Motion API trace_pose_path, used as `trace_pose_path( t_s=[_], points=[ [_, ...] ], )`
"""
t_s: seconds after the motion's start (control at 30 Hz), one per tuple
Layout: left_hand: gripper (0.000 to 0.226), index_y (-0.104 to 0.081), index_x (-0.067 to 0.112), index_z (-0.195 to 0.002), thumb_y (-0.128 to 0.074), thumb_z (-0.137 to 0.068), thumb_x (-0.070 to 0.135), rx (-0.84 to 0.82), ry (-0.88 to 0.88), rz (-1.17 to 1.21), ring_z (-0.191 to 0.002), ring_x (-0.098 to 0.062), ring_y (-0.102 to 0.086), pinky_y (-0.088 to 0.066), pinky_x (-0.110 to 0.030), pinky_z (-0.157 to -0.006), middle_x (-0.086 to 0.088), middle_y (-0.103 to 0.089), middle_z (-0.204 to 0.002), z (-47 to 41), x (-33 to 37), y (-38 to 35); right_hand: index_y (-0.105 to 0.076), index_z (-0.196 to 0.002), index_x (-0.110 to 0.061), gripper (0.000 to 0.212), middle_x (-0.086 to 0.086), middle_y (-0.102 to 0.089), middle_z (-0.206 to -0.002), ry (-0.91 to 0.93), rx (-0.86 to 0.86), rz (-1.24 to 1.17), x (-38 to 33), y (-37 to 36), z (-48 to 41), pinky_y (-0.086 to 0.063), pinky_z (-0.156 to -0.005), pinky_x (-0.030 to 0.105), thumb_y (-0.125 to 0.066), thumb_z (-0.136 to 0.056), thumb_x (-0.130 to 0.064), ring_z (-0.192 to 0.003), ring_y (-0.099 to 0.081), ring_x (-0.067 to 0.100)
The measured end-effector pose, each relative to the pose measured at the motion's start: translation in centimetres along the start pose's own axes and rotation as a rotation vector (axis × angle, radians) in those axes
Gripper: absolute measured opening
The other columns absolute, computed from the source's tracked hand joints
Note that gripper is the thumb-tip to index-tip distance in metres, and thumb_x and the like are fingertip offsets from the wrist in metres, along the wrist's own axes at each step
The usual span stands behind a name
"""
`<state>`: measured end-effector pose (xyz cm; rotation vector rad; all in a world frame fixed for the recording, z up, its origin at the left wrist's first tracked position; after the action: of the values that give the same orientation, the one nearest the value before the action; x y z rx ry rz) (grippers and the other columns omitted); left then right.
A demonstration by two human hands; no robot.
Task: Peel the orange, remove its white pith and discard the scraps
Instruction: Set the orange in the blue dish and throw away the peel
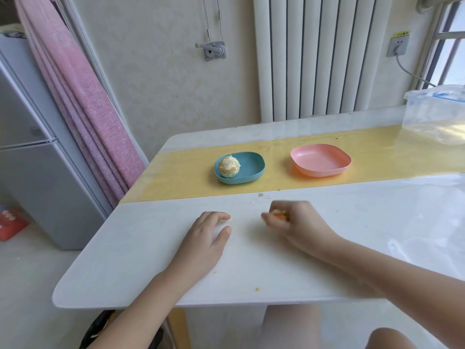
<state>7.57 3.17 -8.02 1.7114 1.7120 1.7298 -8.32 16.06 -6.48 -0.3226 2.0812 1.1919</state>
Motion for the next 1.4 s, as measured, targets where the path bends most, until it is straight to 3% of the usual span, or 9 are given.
trace_pose_path(
  t_s=[0.13,0.27,0.47,0.83,0.93,1.07,1.17,1.27,1.4],
  points=[
    [0.023,-0.056,0.022,-0.119,-0.051,-0.096,0.020,0.014,0.040,0.079,-0.112,0.004,-0.045,-0.023,0.006,-0.086,0.013,-0.054,-0.120,1.1,0.8,0.1,-0.043,-0.063,-0.019,0.031,0.003,-0.042,-0.061,-0.439,0.256,-0.573,2.7,3.7,-0.5,-0.020,-0.039,0.018,-0.055,-0.092,-0.024,-0.043,-0.028,0.012],
    [0.018,-0.062,0.027,-0.106,-0.054,-0.095,0.015,0.076,0.141,0.382,-0.111,0.004,-0.054,-0.037,-0.006,-0.091,0.015,-0.062,-0.117,2.7,1.5,0.6,-0.040,-0.063,-0.019,0.032,0.002,-0.041,-0.060,-0.528,0.383,-0.651,5.1,6.9,0.5,-0.016,-0.038,0.018,-0.053,-0.092,-0.023,-0.042,-0.024,0.012],
    [0.019,-0.065,0.004,-0.105,-0.049,-0.095,0.009,0.106,0.378,1.038,-0.092,-0.022,-0.069,-0.056,-0.031,-0.086,-0.009,-0.070,-0.097,6.0,2.3,1.7,-0.042,-0.067,-0.017,0.029,0.001,-0.041,-0.062,-0.612,0.370,-0.848,4.8,6.5,1.7,-0.019,-0.035,0.018,-0.053,-0.093,-0.023,-0.041,-0.026,0.011],
    [0.019,-0.064,0.011,-0.108,-0.054,-0.093,0.004,0.253,0.428,0.615,-0.090,-0.021,-0.066,-0.055,-0.019,-0.077,-0.009,-0.069,-0.097,10.8,-3.8,8.7,-0.039,-0.062,-0.019,0.033,-0.003,-0.037,-0.052,-0.760,-0.163,-1.439,-7.5,-5.0,0.5,-0.015,-0.027,0.015,-0.053,-0.092,-0.022,-0.034,-0.022,0.006],
    [0.021,-0.065,0.027,-0.101,-0.059,-0.092,0.010,0.316,0.416,0.390,-0.097,-0.005,-0.064,-0.048,-0.020,-0.088,0.005,-0.069,-0.103,12.5,-7.4,11.9,-0.040,-0.059,-0.019,0.035,-0.003,-0.037,-0.052,-0.789,-0.411,-1.509,-12.4,-10.2,0.5,-0.013,-0.027,0.013,-0.054,-0.091,-0.022,-0.033,-0.021,0.005],
    [0.020,-0.069,0.028,-0.101,-0.057,-0.093,0.014,0.290,0.461,0.268,-0.095,0.014,-0.058,-0.040,-0.004,-0.076,0.019,-0.065,-0.110,16.2,-11.0,15.2,-0.041,-0.059,-0.019,0.037,-0.004,-0.039,-0.051,-0.726,-0.716,-1.390,-18.7,-17.5,1.2,-0.013,-0.029,0.013,-0.053,-0.093,-0.025,-0.033,-0.021,0.005],
    [0.015,-0.071,0.035,-0.089,-0.062,-0.092,0.024,0.305,0.528,0.225,-0.098,0.007,-0.060,-0.042,-0.013,-0.083,0.019,-0.067,-0.107,19.4,-14.5,16.6,-0.042,-0.061,-0.020,0.034,-0.004,-0.040,-0.054,-0.672,-0.908,-1.224,-21.0,-22.9,3.5,-0.012,-0.035,0.015,-0.051,-0.094,-0.026,-0.035,-0.022,0.005],
    [0.014,-0.067,0.031,-0.081,-0.063,-0.091,0.023,0.333,0.723,0.227,-0.096,-0.013,-0.064,-0.045,-0.032,-0.088,0.011,-0.069,-0.096,23.0,-19.6,16.4,-0.042,-0.061,-0.019,0.034,-0.003,-0.040,-0.056,-0.780,-1.076,-1.182,-20.5,-27.9,7.4,-0.012,-0.035,0.014,-0.051,-0.093,-0.027,-0.038,-0.023,0.005],
    [0.011,-0.065,0.021,-0.085,-0.060,-0.092,0.015,0.350,0.903,0.318,-0.096,-0.023,-0.064,-0.051,-0.043,-0.091,-0.002,-0.067,-0.094,26.3,-24.7,14.3,-0.042,-0.058,-0.018,0.036,-0.002,-0.042,-0.051,-1.119,-0.955,-1.250,-17.6,-34.8,7.4,-0.014,-0.031,0.011,-0.055,-0.091,-0.024,-0.033,-0.027,0.004]
  ],
)
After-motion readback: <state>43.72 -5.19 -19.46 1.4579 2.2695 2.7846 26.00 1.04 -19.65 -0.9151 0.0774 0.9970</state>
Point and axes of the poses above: each hand's wrist, its own z-axis away from the middle knuckle, its own y-axis out of the back of the hand, x = y × z, the point moved 3 cm from there along -z, towards the middle knuckle
